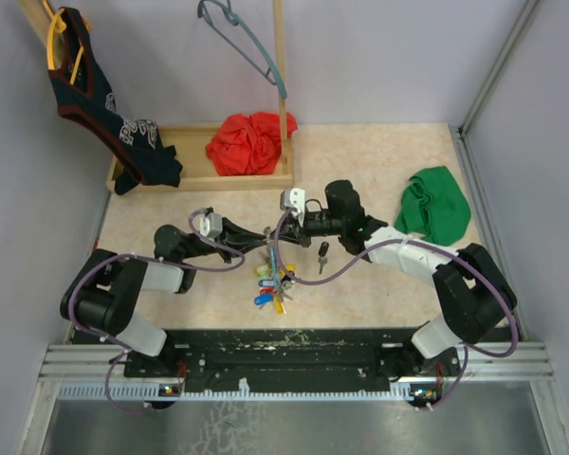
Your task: Put the keys on the keyring
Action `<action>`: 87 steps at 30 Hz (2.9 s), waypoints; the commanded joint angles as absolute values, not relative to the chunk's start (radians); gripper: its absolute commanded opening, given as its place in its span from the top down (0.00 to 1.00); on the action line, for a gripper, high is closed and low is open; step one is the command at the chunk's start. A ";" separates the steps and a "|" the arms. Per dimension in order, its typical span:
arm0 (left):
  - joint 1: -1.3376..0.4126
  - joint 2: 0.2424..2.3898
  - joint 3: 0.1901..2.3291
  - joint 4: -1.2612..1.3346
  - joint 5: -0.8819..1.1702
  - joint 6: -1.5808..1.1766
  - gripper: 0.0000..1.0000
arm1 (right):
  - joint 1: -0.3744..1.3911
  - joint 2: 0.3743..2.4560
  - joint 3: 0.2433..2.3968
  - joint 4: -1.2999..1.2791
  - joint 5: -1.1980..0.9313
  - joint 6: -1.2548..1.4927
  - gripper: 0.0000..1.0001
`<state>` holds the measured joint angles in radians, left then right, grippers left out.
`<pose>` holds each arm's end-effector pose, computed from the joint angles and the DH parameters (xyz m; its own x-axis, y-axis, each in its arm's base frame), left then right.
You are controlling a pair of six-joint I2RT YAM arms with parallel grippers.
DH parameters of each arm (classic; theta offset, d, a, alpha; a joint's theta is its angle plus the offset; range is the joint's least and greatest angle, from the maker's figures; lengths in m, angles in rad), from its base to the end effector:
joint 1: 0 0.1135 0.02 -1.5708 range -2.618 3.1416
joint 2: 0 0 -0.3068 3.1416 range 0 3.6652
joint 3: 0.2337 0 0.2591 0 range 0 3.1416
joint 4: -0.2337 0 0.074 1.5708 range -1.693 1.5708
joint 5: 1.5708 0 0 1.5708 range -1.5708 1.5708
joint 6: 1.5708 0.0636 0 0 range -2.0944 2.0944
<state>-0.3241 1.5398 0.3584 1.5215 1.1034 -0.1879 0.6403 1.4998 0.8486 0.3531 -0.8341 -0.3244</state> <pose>0.2269 -0.1361 0.2440 0.1348 -0.1341 -0.9818 0.9838 0.1364 0.1165 0.2499 0.2449 0.2802 0.0857 -0.2032 -0.9754 -0.9937 0.0538 -0.0985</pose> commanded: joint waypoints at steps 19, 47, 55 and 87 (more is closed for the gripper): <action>-0.330 1.416 0.462 1.139 1.091 0.118 0.65 | 0.680 1.429 1.045 -0.011 -0.721 -0.589 1.00; -0.342 1.335 0.558 0.769 1.139 0.365 0.75 | 0.713 1.448 1.199 -0.194 -0.716 -0.739 1.00; -0.356 1.329 0.566 0.738 1.129 0.394 0.77 | 0.719 1.460 1.218 -0.211 -0.713 -0.749 1.00; -0.379 1.278 0.476 0.830 1.009 0.437 1.00 | 0.744 1.354 1.093 -0.061 -0.481 -0.437 0.73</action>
<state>-0.3717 1.3045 0.5056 0.7567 1.0401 0.4099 0.7372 1.4574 1.1336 -0.2077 -0.5983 -0.6071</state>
